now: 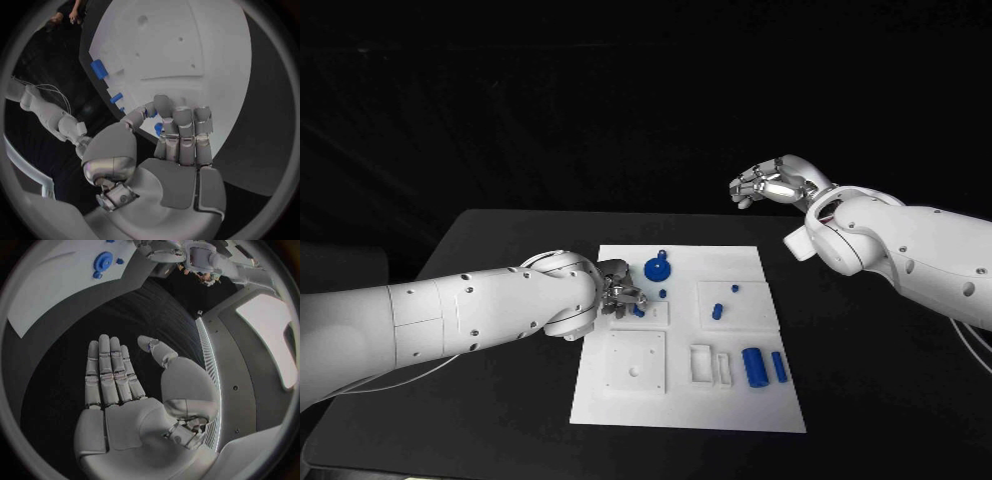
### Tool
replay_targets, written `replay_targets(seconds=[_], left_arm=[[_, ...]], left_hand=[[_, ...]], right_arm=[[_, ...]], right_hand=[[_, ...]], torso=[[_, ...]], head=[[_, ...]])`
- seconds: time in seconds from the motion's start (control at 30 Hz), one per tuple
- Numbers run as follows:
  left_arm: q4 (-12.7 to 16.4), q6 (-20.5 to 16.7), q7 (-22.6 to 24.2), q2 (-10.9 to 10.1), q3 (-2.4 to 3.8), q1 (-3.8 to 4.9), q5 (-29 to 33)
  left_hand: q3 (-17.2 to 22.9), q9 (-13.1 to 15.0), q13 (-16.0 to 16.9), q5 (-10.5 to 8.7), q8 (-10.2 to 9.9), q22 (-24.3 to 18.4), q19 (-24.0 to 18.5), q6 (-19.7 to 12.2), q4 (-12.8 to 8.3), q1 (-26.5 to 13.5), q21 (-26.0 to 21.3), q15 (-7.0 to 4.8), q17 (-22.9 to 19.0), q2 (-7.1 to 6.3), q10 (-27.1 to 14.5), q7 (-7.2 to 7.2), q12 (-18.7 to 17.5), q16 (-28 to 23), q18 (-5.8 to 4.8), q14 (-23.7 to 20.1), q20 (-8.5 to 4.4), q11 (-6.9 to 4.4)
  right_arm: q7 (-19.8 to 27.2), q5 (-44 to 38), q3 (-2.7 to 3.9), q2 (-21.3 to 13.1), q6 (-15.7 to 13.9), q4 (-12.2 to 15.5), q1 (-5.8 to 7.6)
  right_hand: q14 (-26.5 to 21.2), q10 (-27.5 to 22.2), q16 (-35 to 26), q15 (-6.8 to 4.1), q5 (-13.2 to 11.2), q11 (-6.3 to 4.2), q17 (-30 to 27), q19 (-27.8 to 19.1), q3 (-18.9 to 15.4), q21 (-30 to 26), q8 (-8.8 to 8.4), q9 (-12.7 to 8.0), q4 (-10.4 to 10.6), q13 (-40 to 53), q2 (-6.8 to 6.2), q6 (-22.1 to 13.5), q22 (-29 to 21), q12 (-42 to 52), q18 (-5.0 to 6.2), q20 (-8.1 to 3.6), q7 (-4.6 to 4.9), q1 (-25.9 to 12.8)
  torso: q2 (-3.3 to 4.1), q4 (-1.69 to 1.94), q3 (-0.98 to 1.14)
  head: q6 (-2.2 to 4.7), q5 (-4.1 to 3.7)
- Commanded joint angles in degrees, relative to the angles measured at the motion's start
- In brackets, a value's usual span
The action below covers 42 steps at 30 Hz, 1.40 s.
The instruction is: Assemble the parts on the task board
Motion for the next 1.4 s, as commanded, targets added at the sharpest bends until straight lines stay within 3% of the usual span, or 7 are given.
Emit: replay_targets(seconds=[0.03,0.73,1.17,1.4], left_arm=[[0.0,1.3,-0.1,0.1,0.01,-0.03,0.4],[0.6,-1.0,0.7,-0.3,0.02,-0.09,0.1],[2.5,-7.1,2.8,-1.8,0.03,-0.13,-1.1],[2.8,-8.3,3.2,-1.8,0.02,-0.23,-1.0]], left_hand=[[0.3,4.4,0.1,-0.28,0.2,0.1,0.3,7.6,0.0,0.3,0.3,-0.65,-0.1,0.46,-1.1,-6.01,0.5,0.3,0.11,0.3,-6.37,-1.60],[0.4,5.5,0.2,-2.24,0.4,0.6,0.5,7.9,0.5,0.5,0.7,-0.93,-0.9,0.31,-1.4,-6.22,2.1,1.8,0.23,0.2,-6.54,-1.78],[0.6,5.7,0.1,-2.14,0.4,0.7,0.5,7.9,0.4,0.9,0.7,-0.98,-1.1,0.12,-1.6,-6.24,2.3,2.0,0.25,0.1,-6.57,-1.81],[0.6,5.8,0.0,-2.36,0.3,0.7,0.5,7.8,0.6,1.0,0.7,-1.01,-1.4,-0.08,-1.7,-6.21,2.4,2.1,0.23,0.0,-6.57,-1.80]], right_arm=[[0.2,-0.6,0.03,0.0,0.7,0.1,-0.01],[0.2,-0.6,0.03,0.0,0.6,0.0,-0.08],[0.2,-0.6,0.02,-0.3,0.5,0.0,-0.11],[0.2,-0.6,0.02,-0.3,0.6,0.0,-0.11]], right_hand=[[0.0,0.1,-0.3,0.45,0.2,0.17,0.0,-0.1,-0.3,-0.2,-0.27,-0.1,0.0,-0.1,-0.45,-0.5,-0.1,-0.3,0.35,0.42,0.08,0.0],[0.0,0.1,-0.5,0.48,0.8,0.17,0.0,-0.2,-0.4,-0.4,-0.27,-0.1,0.0,-0.2,-0.47,-0.5,-0.1,-0.5,0.35,0.45,0.10,-0.1],[0.0,0.1,-0.5,0.51,1.0,0.18,0.0,-0.2,-0.5,-0.4,-0.27,-0.2,0.1,-0.2,-0.46,-0.5,-0.1,-0.6,0.35,0.49,0.11,-0.2],[0.0,0.2,-0.6,0.52,1.1,0.19,0.0,-0.2,-0.6,-0.5,-0.26,-0.2,0.1,-0.2,-0.46,-0.5,-0.1,-0.7,0.35,0.51,0.11,-0.3]], torso=[[0.01,-0.01,0.00],[0.00,-0.04,-0.01],[0.01,0.04,-0.04],[0.01,0.02,-0.02]], head=[[-0.04,-0.02],[0.01,-0.10],[-0.01,-0.28],[-0.08,-0.24]])
